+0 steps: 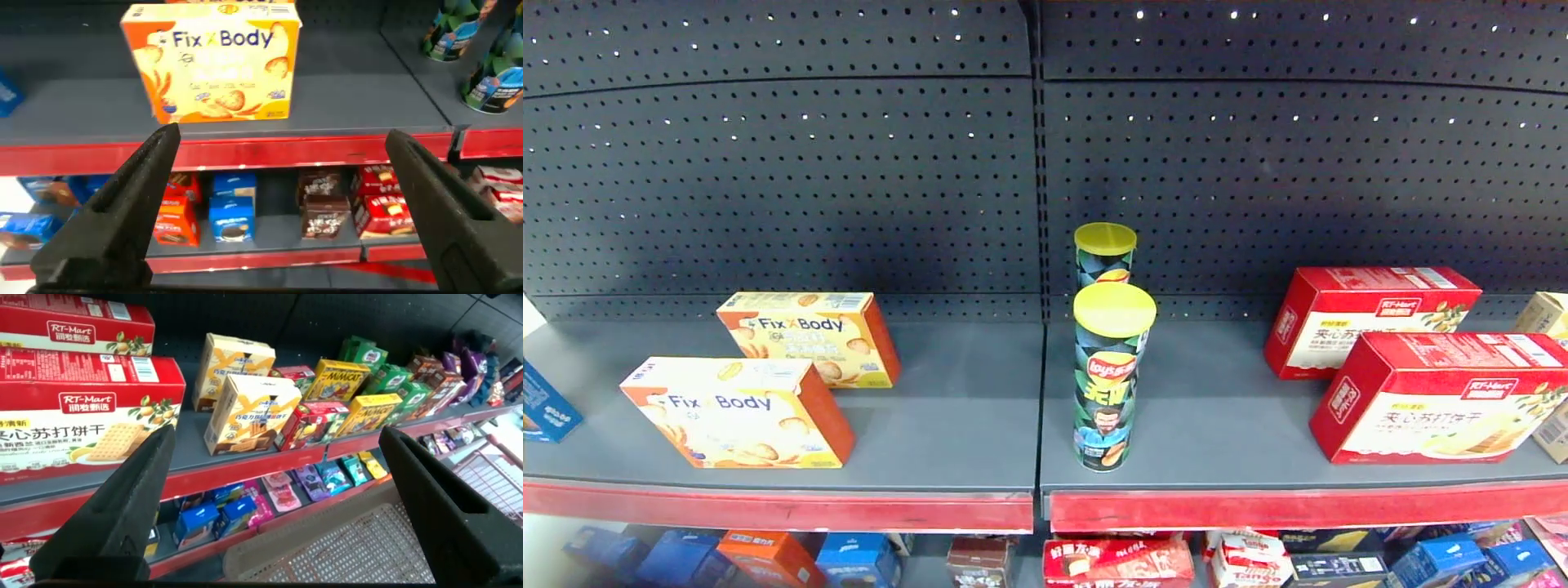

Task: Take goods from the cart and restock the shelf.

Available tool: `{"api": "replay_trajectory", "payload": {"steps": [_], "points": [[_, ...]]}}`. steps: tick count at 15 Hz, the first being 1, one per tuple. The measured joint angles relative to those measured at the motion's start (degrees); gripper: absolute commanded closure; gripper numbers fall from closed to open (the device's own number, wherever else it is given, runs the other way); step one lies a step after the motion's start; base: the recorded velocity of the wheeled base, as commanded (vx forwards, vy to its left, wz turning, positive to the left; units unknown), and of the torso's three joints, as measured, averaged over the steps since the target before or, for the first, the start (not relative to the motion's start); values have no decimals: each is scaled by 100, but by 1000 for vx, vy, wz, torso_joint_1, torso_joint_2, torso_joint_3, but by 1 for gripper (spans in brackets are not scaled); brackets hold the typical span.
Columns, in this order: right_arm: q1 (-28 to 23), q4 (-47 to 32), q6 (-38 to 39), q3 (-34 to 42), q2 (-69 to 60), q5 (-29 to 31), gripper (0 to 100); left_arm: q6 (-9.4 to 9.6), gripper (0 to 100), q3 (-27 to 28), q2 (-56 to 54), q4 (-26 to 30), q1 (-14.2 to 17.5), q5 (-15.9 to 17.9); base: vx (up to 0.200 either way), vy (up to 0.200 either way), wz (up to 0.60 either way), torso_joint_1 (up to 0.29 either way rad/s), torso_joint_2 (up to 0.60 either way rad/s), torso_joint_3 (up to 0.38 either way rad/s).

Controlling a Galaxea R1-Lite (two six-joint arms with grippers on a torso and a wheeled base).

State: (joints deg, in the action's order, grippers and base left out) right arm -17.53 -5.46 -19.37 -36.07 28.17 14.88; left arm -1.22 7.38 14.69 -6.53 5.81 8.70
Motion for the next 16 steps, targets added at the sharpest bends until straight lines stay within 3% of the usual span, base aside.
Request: {"api": "replay_trajectory", "payload": {"steps": [2,4,6,7,8,9,10,12,15,16], "points": [[-40,0,-2,-11,-15,22,0,82,0,-79,-555,354,35,-255,0,0,0,0,0,0],[-126,-12,-2,13,-65,33,0,367,0,-118,-795,356,46,-562,0,0,0,0,0,0],[-206,-30,-13,16,-119,35,0,885,0,-313,-907,189,49,-889,0,0,0,0,0,0],[-226,-30,-13,11,-141,35,0,1050,0,-460,-940,104,51,-1102,0,0,0,0,0,0],[-273,-37,-17,16,-185,39,0,997,0,-581,-962,117,51,-1445,0,0,0,0,0,0],[-311,-44,-15,29,-216,41,0,874,0,-656,-973,279,51,-1515,0,0,0,0,0,0],[-335,-41,-15,33,-243,41,0,757,0,-697,-984,396,51,-1440,0,0,0,0,0,0],[-355,-44,-13,46,-277,41,0,677,0,-727,-992,600,44,-891,0,0,0,0,0,0],[-479,-56,-13,77,-371,39,0,562,0,-730,-992,656,33,-844,0,0,0,0,0,0],[-518,-63,-13,90,-406,39,0,404,0,-735,-992,656,33,-873,0,0,0,0,0,0]]}}
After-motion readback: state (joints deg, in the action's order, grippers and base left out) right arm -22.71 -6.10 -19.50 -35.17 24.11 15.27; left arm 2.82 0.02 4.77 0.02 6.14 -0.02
